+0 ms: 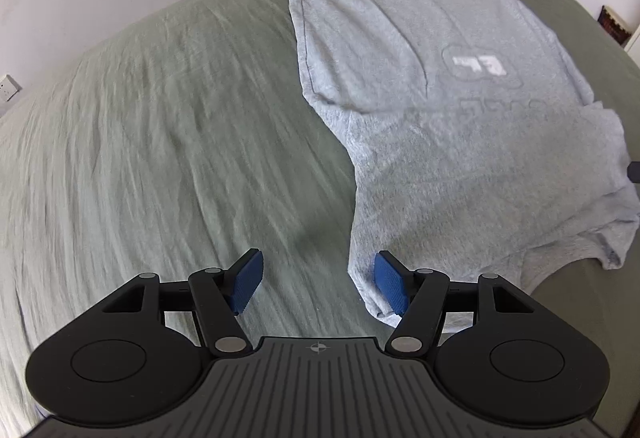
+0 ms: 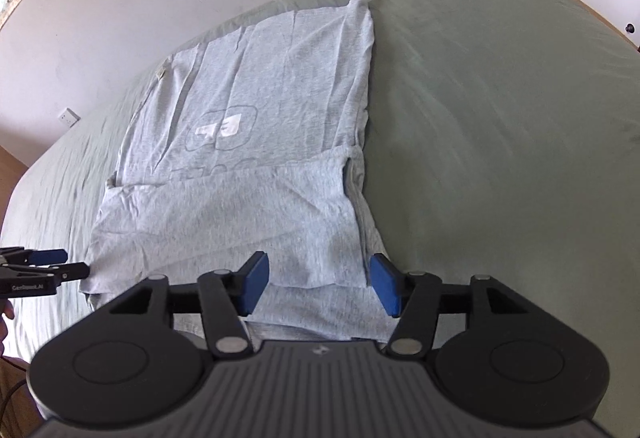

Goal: Fold clothes
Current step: 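Pinch and straighten the shirt side edge with the left gripper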

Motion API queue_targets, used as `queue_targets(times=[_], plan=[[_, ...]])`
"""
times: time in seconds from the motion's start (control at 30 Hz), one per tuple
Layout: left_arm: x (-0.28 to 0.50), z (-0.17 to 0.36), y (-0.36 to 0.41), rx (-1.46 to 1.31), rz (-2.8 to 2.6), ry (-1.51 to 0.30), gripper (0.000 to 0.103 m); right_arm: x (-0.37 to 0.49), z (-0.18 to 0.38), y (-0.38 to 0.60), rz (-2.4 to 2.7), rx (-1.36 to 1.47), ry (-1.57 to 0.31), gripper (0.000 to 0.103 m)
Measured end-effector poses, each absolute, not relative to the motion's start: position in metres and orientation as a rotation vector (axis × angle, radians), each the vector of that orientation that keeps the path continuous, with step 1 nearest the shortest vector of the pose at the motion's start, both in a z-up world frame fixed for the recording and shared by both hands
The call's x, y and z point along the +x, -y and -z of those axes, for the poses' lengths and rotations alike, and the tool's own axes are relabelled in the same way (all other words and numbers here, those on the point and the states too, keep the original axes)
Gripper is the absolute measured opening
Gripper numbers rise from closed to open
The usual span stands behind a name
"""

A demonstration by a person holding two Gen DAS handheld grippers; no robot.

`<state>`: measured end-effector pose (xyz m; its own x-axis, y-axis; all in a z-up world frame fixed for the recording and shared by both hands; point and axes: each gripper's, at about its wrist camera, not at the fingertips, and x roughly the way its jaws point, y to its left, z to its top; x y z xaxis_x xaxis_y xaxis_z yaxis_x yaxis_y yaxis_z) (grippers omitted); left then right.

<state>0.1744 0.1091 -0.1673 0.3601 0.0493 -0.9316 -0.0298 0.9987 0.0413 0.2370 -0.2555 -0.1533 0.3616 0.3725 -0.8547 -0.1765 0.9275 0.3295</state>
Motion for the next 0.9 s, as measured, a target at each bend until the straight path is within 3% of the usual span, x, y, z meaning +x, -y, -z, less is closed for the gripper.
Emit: queue_targets(times=[0.03,0.1,0.17,0.2,0.4,0.43,0.47,0.53,0.57,0.9], plan=[[0.174,0.168,-0.11,0.004,-0.044,-1.201,0.06,0.237,0.155,0.255,-0.354,0.194,-1.152,0.059],[0.172,0.171,-0.112,-0.023,-0.029,-1.199,0.041,0.236,0.157,0.254,-0.351,0.198,-1.158,0.059],[0.168,0.167,-0.114,-0.012,-0.047,-1.21,0.008,0.235,0.159,0.253,-0.354,0.2,-1.162,0.059],[0.165,0.165,-0.114,-0.002,-0.058,-1.217,0.006,0.234,0.16,0.252,-0.354,0.196,-1.164,0.059],[0.148,0.169,-0.133,-0.069,-0.07,-1.218,0.008,0.232,0.163,0.249,-0.359,0.189,-1.166,0.059],[0.146,0.166,-0.134,-0.096,-0.058,-1.207,0.018,0.232,0.161,0.251,-0.36,0.197,-1.162,0.059],[0.145,0.163,-0.134,-0.124,-0.042,-1.195,0.035,0.232,0.16,0.251,-0.362,0.201,-1.159,0.059],[0.14,0.156,-0.128,-0.145,-0.01,-1.163,0.055,0.232,0.157,0.253,-0.363,0.21,-1.153,0.059],[0.138,0.154,-0.122,-0.123,0.003,-1.148,0.058,0.231,0.156,0.254,-0.362,0.212,-1.151,0.059],[0.135,0.166,-0.098,0.03,0.023,-1.126,0.058,0.223,0.155,0.254,-0.382,0.195,-1.155,0.059]])
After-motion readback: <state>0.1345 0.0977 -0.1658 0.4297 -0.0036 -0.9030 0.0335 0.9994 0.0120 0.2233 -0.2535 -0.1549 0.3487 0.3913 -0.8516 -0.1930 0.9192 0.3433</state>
